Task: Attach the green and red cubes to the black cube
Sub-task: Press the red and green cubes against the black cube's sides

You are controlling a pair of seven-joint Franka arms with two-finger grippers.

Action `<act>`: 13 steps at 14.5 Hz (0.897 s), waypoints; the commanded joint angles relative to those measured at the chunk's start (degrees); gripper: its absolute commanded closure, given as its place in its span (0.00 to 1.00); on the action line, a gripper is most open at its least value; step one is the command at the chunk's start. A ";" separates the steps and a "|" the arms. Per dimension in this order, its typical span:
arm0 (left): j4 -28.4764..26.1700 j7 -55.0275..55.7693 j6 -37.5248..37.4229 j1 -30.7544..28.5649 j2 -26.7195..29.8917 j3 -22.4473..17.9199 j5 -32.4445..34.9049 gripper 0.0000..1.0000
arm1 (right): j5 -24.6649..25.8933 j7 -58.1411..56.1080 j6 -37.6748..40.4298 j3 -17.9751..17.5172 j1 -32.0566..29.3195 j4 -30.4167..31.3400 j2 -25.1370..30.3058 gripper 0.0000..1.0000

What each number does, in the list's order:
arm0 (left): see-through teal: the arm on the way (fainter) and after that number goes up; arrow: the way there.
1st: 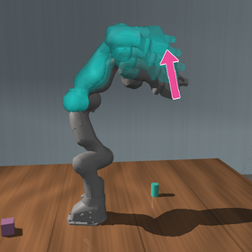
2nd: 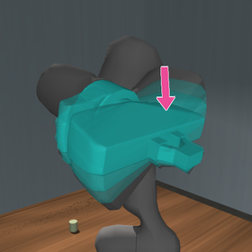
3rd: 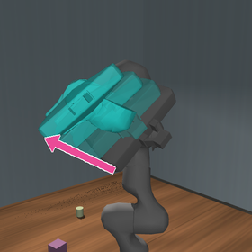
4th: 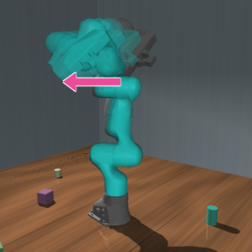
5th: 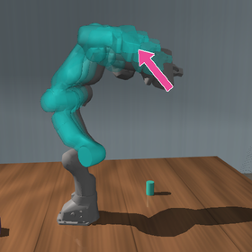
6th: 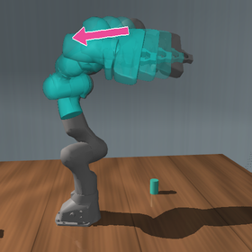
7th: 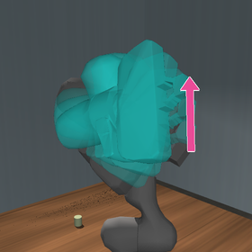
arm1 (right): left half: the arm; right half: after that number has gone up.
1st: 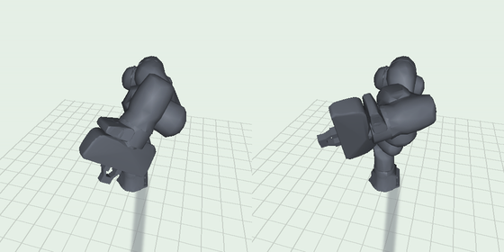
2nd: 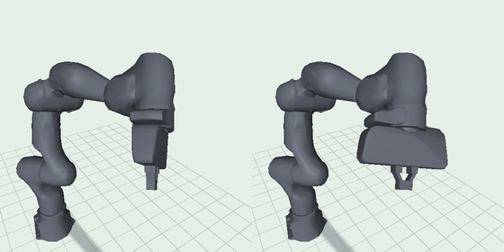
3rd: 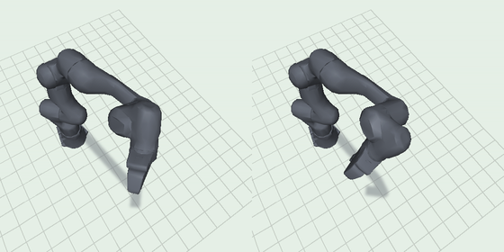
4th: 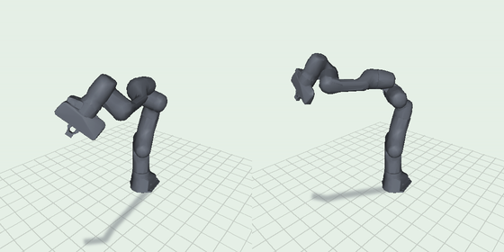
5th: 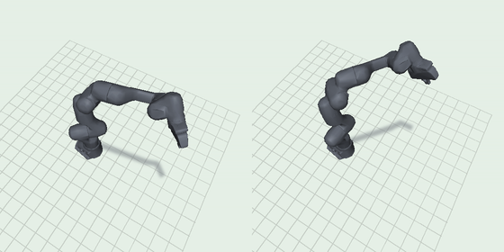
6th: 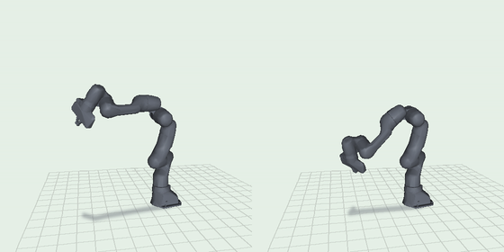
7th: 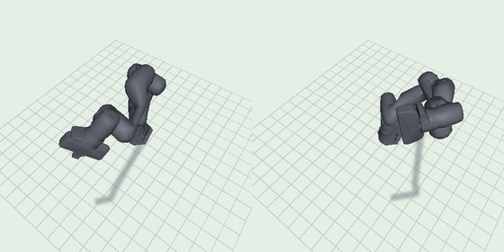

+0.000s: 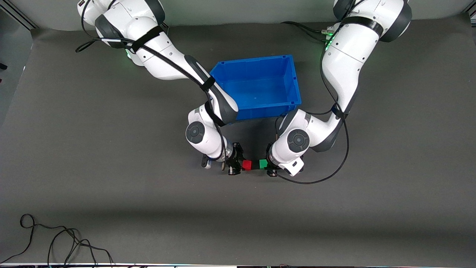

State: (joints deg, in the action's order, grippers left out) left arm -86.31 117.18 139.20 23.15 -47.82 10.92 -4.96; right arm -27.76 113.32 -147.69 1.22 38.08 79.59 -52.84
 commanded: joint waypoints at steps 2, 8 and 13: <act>1.59 0.77 0.11 1.20 -0.79 -0.64 -0.93 1.00 | -0.54 -5.02 -0.67 0.54 1.20 -1.99 -1.04 0.71; 1.59 0.77 0.11 1.20 -0.70 -0.64 -0.85 1.00 | -0.72 -5.39 -0.58 0.63 1.64 -1.98 -0.51 0.00; 2.55 0.50 -0.15 1.37 -0.08 -0.73 0.03 0.00 | 0.33 -5.74 7.91 4.56 0.94 -1.81 5.45 0.00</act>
State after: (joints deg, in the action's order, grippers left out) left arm -85.49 117.16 139.24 23.49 -47.87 10.87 -5.09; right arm -27.72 108.60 -145.68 2.94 39.06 77.38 -51.57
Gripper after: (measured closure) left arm 0.595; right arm 0.000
